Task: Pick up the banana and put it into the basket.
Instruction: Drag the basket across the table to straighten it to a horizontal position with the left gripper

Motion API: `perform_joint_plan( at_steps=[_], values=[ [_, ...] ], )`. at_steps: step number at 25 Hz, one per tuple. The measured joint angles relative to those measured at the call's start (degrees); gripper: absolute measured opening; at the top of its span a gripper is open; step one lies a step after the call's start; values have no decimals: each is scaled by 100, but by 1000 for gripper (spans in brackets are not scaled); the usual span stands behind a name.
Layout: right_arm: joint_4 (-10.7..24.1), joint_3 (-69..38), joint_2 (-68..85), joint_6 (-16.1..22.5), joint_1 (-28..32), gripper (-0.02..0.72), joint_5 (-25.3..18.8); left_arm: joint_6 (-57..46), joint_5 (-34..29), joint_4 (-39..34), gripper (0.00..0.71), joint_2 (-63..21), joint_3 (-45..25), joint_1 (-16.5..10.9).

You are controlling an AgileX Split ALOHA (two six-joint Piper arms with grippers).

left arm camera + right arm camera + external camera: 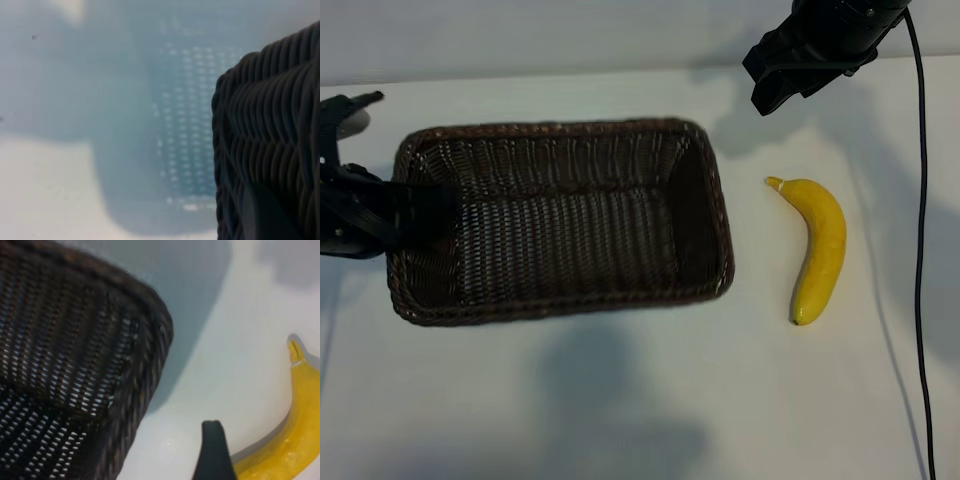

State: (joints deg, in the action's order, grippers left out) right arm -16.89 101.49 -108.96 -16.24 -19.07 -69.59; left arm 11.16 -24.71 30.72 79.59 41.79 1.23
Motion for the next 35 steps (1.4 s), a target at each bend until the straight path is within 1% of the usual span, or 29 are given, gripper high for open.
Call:
perform_joint_plan(
  at_steps=[4,6,8,12,15,24,35],
  values=[
    [0,0,0,0,0,524,0,1286,-260,1020,171,0,0,-486],
    [0,0,0,0,0,524,0,1825,-393,1386,171,0,0,-654],
    [0,0,0,0,0,524,-1,2167,-501,1605,171,0,0,-747],
    [0,0,0,0,0,524,-5,2482,-709,1718,171,69,163,-766],
    [0,0,0,0,0,524,-5,2514,-917,1774,171,333,425,-766],
    [0,0,0,2,0,524,-5,2514,-1063,1825,170,1164,1131,-770],
    [0,0,0,2,0,524,-16,3135,-986,2503,170,2028,1227,-770]
  ],
)
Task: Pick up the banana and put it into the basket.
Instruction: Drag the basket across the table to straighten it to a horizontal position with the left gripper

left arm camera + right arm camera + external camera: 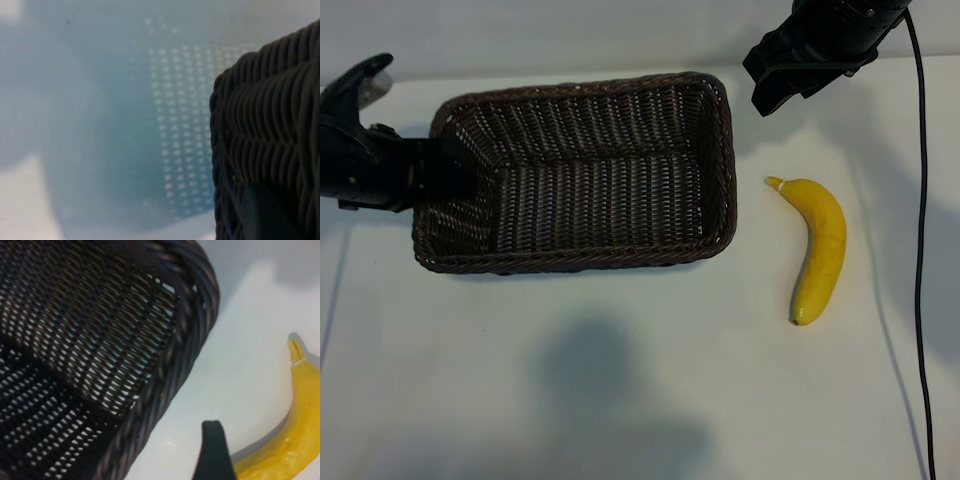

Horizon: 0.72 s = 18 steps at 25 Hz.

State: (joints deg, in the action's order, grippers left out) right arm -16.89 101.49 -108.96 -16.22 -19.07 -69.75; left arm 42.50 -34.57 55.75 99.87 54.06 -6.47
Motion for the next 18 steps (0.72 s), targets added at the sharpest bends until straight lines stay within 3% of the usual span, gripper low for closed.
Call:
perform_joint_plan(
  at_steps=[9,18],
  values=[
    [0,0,0,0,0,524,0,154,40,84,170,213,73,234],
    [-5,0,0,30,0,524,0,-862,14,-944,170,362,581,559]
  ],
)
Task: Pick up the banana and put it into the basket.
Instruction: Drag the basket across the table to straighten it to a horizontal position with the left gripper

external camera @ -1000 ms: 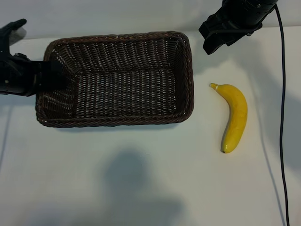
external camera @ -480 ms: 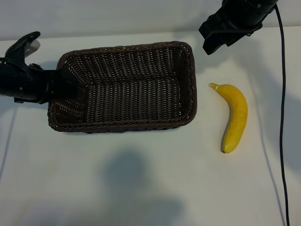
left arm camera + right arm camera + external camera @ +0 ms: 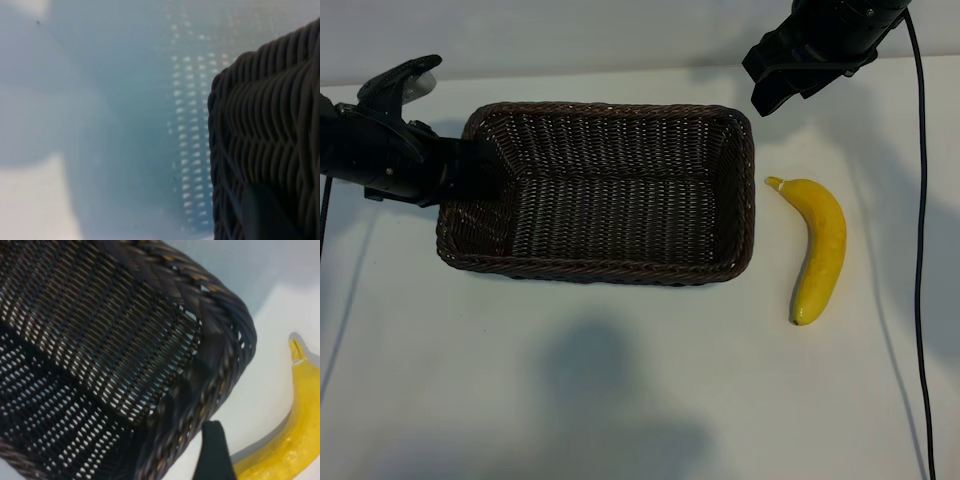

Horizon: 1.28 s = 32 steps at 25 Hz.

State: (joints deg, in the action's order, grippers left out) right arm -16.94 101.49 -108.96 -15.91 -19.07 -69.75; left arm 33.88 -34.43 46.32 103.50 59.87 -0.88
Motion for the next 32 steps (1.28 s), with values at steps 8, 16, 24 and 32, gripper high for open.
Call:
perform_joint_plan(
  at_steps=[8,16,24,32],
  values=[
    [5,0,0,11,0,524,-4,-66,0,-20,170,217,52,12],
    [4,0,0,13,0,524,-4,-77,23,-31,170,387,52,12],
    [4,0,0,13,0,524,-4,-72,139,-25,170,433,52,12],
    [4,0,0,18,0,524,-4,-67,152,-32,170,433,52,12]
  ],
)
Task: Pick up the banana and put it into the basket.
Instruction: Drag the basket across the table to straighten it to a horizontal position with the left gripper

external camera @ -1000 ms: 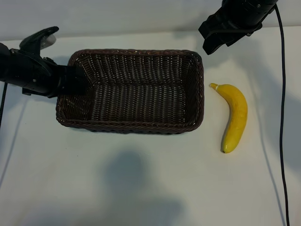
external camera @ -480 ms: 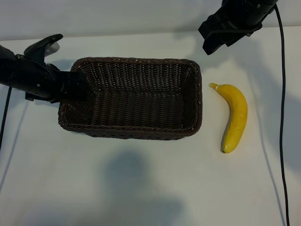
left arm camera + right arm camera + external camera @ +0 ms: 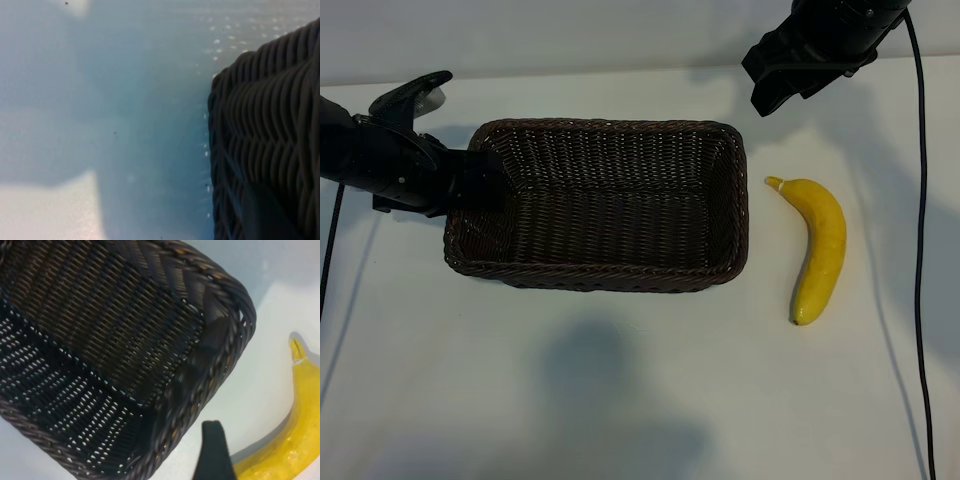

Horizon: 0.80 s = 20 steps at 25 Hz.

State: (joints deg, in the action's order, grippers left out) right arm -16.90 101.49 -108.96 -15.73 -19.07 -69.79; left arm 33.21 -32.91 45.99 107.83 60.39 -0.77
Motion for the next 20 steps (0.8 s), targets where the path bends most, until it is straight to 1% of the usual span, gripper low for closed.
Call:
perform_joint_plan(
  at_steps=[7,9,10,12,14,16,18,20],
  values=[
    [0,0,0,0,0,524,0,0,0,6,170,0,0,0],
    [0,0,0,0,0,524,0,0,0,6,186,0,0,0],
    [0,0,0,0,0,524,0,-6,0,18,216,0,0,0],
    [0,0,0,0,0,524,0,-39,-29,77,301,0,2,0],
    [0,0,0,0,0,524,0,-130,-63,106,410,0,2,0],
    [0,0,0,0,0,524,0,-177,-83,131,493,0,2,0],
    [0,0,0,0,0,524,0,-201,-112,133,539,0,2,0],
    [0,0,0,0,0,524,0,-202,-150,137,547,0,2,0]
  ],
)
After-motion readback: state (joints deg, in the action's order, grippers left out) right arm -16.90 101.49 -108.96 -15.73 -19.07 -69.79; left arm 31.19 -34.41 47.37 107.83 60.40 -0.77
